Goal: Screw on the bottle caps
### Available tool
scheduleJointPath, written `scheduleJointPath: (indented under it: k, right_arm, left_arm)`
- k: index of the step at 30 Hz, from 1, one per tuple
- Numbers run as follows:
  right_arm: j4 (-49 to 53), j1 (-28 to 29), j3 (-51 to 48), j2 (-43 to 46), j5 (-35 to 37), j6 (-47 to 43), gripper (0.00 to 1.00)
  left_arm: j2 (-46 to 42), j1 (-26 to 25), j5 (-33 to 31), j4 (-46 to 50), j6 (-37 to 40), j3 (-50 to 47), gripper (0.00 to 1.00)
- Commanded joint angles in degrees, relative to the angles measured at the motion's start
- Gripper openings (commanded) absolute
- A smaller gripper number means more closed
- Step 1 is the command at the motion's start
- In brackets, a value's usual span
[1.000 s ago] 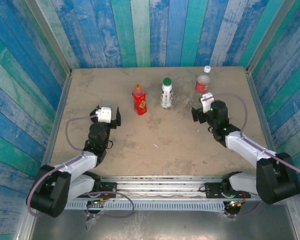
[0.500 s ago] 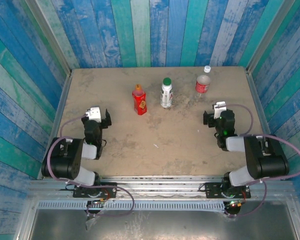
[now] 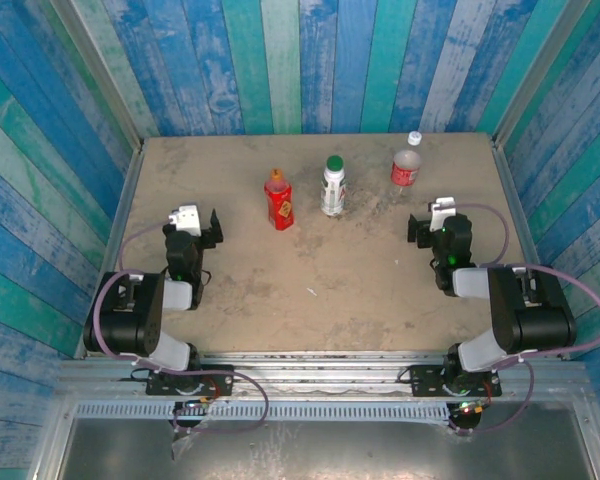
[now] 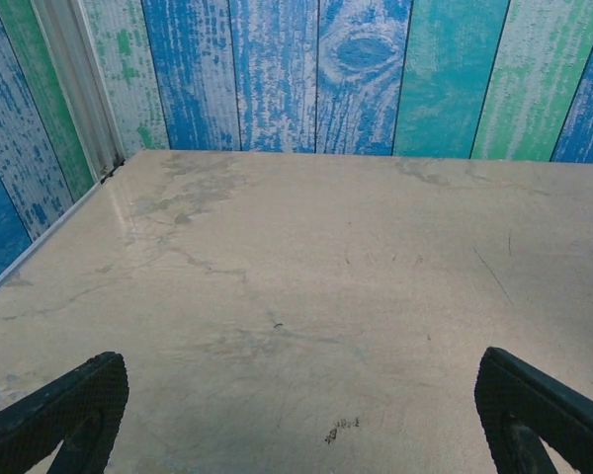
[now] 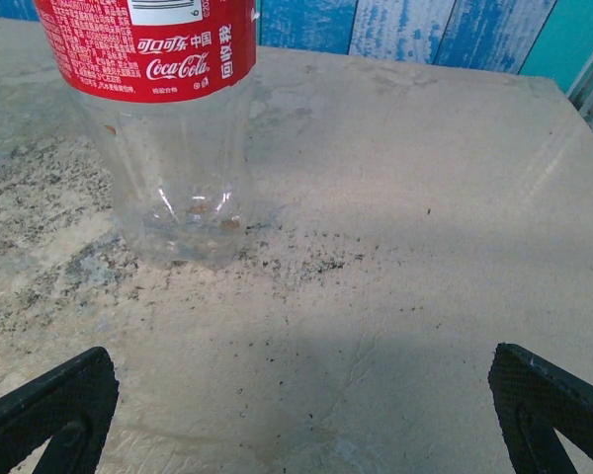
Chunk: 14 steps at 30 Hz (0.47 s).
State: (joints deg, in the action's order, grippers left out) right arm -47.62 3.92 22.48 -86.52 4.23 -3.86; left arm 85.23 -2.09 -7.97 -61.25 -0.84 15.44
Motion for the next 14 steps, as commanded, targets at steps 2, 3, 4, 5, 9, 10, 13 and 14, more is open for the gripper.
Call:
scheduleJointPath:
  k: [2,3,4,5,9,10,13,14]
  right_arm:
    - [-0.2,-0.3,0.8,-0.2,-0.2,0.4,1.0]
    - [-0.2,-0.3,0.8,-0.2,-0.3,0.4,1.0]
    - [-0.1,-0.3,0.9,-0.2,-0.2,0.4,1.0]
    - [-0.1,-0.2,0.9,-0.3,-0.2,0.3,1.0]
    - [-0.1,-0.2,0.9,-0.3,-0.2,0.4,1.0]
    - [-0.1,-0.1,0.9,-0.3,-0.1,0.3,1.0]
    - [-0.1,0.0,0.9,-0.3,0.0,0.1,1.0]
    - [-0.1,0.2,1.0,-0.3,0.1,0.0,1.0]
  left_arm:
    - [0.9,0.2,0.3,0.3,-0.3,0.4,0.94]
    - [0.9,0.2,0.3,0.3,-0.3,0.4,0.94]
    - [0.9,0.2,0.2,0.3,-0.3,0.5,0.94]
    - [0.9,0.2,0.2,0.4,-0.3,0.5,0.94]
    - [1.0,0.2,0.3,0.4,-0.4,0.6,0.94]
    - [1.0,0.2,0.3,0.4,-0.4,0.6,0.94]
    - [1.0,0.2,0.3,0.4,-0.3,0.5,0.94]
    - [1.0,0.2,0.3,0.4,-0.3,0.5,0.94]
